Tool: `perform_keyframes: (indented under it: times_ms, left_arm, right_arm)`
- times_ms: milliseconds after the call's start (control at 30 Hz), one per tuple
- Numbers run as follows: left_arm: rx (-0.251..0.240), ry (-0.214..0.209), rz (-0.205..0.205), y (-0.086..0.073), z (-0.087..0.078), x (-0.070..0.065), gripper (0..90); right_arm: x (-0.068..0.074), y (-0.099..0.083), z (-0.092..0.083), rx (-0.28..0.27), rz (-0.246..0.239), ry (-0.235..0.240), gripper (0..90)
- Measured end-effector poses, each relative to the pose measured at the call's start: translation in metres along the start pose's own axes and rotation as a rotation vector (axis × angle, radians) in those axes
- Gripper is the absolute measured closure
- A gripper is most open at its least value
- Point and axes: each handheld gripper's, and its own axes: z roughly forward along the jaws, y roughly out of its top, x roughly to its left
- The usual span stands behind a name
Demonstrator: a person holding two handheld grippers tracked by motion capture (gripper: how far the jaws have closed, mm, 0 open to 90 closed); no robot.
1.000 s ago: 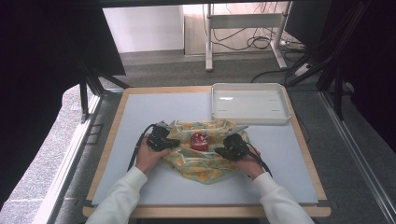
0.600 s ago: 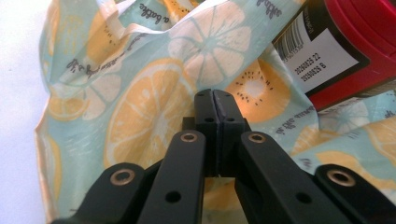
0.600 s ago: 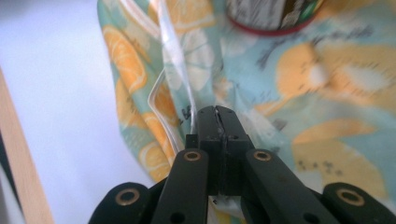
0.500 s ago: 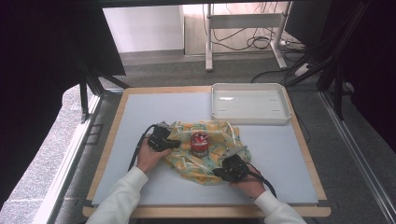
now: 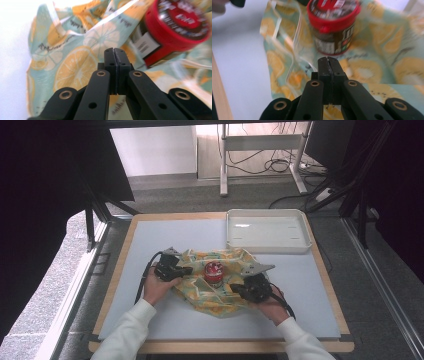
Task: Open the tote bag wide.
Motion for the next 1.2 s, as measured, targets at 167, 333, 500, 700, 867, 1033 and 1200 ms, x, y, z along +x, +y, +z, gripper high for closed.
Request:
perform_keyframes:
  times_ms: [167,333,500,700,867,1033,1200]
  left_arm:
    - [-0.064,-0.013,0.009,-0.001,-0.024,-0.004,90.0]
    - [-0.107,-0.018,0.017,-0.005,-0.044,-0.008,90.0]
    - [-0.123,-0.015,0.036,-0.009,-0.057,-0.012,88.5]
    - [-0.138,-0.003,0.032,-0.011,-0.063,-0.012,69.8]
    - [-0.155,0.031,0.031,-0.012,-0.067,-0.012,47.0]
    - [-0.151,0.044,0.035,-0.013,-0.067,-0.014,40.1]
    - [-0.141,0.052,0.036,-0.012,-0.065,-0.013,36.8]
  right_arm:
    - [-0.004,0.015,-0.008,-0.05,0.004,-0.005,88.7]
    - [-0.008,0.028,-0.009,-0.067,0.014,-0.009,87.4]
    - [-0.011,0.036,-0.005,-0.07,0.021,-0.013,87.3]
    - [-0.013,0.038,-0.008,-0.077,0.023,0.003,76.4]
    - [-0.016,0.038,-0.017,-0.104,0.034,-0.031,53.9]
    - [-0.016,0.04,-0.021,-0.112,0.042,-0.047,43.4]
    - [-0.018,0.041,-0.021,-0.106,0.057,-0.052,37.1]
